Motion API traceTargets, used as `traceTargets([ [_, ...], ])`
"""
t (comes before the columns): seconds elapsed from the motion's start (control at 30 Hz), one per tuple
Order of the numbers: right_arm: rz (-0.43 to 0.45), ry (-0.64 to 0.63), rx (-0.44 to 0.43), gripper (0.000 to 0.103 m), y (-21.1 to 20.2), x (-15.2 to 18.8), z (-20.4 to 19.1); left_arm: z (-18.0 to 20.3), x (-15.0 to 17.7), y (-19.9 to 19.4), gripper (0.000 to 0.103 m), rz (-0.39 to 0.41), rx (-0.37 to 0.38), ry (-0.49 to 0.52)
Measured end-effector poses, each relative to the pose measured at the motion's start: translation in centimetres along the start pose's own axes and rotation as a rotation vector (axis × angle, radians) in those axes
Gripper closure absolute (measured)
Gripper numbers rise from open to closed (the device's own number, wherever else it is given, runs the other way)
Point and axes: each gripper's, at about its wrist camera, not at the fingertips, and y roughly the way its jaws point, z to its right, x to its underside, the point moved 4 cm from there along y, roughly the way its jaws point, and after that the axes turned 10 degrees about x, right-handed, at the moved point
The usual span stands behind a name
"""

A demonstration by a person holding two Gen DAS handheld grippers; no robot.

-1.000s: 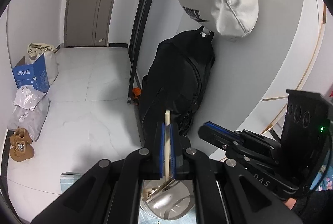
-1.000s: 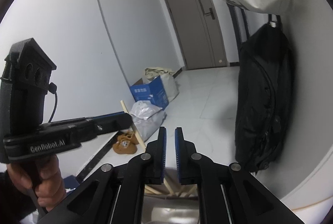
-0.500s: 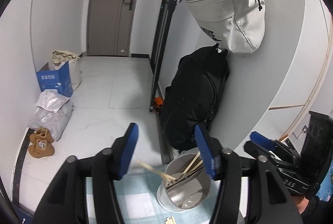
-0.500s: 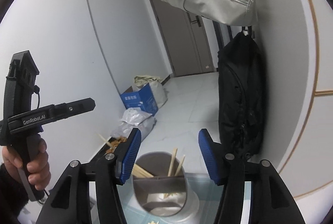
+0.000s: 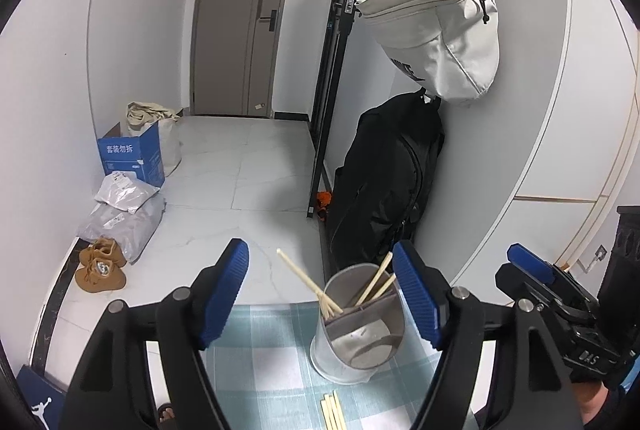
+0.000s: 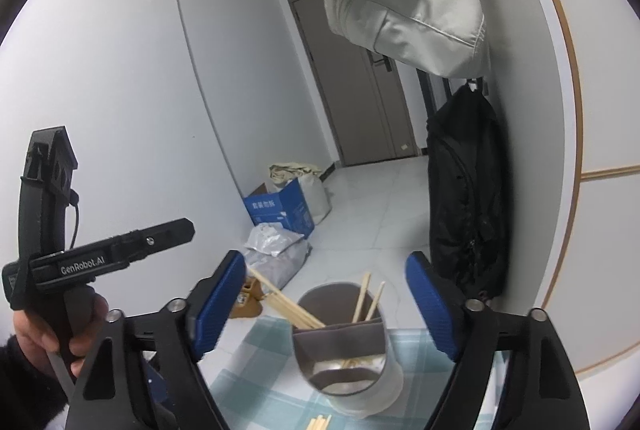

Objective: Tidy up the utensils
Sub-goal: 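Lower both grippers back toward the chopstick bundle beside the holder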

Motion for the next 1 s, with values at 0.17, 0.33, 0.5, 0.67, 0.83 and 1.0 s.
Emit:
traceTargets([
  [0.17, -0.005, -0.008, -0.02, 0.013, -1.0, 0.7, -0.9, 0.5, 1.3, -1.0, 0.032, 0.008, -0.024, 0.01],
  [0.33, 0.003, -0.006, -0.02, 0.005, -2.1, 2.2, -1.3, 0.7, 2.9, -1.6, 0.031, 0.019, -0.049, 0.016],
  [0.5, -0.011, -0.008, -0.01, 0.002, -2.6, 4.0, -1.4, 0.9, 4.7, -1.7, 0.025, 0.006, -0.067, 0.022],
  [0.67, -0.01, -0.041, 0.004, 0.0, -2.9, 6.2, -1.8, 0.9, 6.7, -1.5, 0.022, 0.005, -0.087, 0.038],
  [0.83, -0.058, -0.06, -0.029, 0.0, -2.5, 9.1, -2.3, 0.7, 8.8, -1.0, 0.022, -0.008, -0.112, 0.044],
  [1.0, -0.085, -0.058, -0.014, 0.0, -2.0, 11.7, -2.1, 0.6, 11.1, -0.4, 0.022, -0.022, -0.126, 0.067],
])
